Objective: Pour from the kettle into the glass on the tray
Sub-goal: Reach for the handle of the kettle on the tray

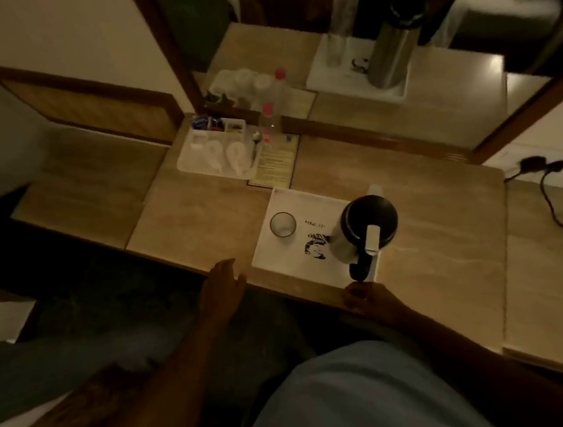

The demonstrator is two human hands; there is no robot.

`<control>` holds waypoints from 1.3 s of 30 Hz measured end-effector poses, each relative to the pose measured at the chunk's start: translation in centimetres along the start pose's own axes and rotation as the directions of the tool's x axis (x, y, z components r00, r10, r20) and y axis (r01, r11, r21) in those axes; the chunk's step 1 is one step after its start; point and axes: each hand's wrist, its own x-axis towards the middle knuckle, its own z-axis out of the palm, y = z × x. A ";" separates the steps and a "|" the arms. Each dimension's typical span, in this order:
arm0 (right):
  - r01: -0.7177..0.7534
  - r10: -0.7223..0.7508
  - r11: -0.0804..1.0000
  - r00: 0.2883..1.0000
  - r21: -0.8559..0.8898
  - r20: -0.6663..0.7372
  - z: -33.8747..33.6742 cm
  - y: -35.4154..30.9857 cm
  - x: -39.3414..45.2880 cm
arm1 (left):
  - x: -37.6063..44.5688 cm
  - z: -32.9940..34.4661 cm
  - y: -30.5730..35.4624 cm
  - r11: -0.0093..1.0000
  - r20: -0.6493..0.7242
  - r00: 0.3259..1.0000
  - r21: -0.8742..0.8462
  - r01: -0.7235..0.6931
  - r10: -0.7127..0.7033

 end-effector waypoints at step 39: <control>0.087 0.358 0.691 0.821 0.717 -0.445 -4.0 -4.2 0.7 | 13.8 -1.5 -0.8 0.993 0.267 0.963 0.121 -0.003 -0.030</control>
